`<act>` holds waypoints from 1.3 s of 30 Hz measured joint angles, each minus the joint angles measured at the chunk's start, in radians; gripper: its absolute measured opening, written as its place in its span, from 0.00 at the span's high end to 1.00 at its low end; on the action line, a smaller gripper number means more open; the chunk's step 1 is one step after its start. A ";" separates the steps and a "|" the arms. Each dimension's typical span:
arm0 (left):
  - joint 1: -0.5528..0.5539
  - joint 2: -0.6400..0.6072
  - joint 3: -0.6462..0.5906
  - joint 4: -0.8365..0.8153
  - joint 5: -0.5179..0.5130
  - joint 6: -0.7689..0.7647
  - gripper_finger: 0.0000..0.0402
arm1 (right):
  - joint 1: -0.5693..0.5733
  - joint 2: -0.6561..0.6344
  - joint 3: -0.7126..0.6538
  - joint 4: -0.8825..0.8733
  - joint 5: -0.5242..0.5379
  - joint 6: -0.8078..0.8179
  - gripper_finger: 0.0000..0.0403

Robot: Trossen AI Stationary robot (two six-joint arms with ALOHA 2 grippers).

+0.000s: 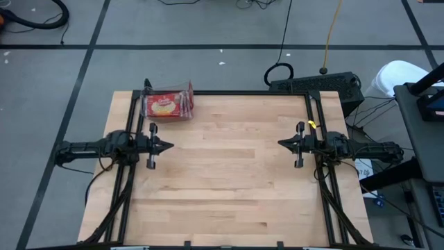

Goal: Sort popcorn bags into baskets
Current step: Return to Home Position

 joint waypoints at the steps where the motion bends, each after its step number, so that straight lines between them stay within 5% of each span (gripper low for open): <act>1: 0.009 0.000 0.000 -0.011 0.003 0.001 0.99 | 0.000 0.000 0.000 0.001 0.000 0.000 1.00; 13: 0.048 0.030 0.000 -0.019 -0.002 -0.003 0.91 | 0.000 0.000 0.000 0.001 0.000 0.000 1.00; 39: 0.048 0.030 0.000 -0.018 -0.004 -0.005 0.91 | 0.000 0.000 0.000 0.001 0.000 0.000 1.00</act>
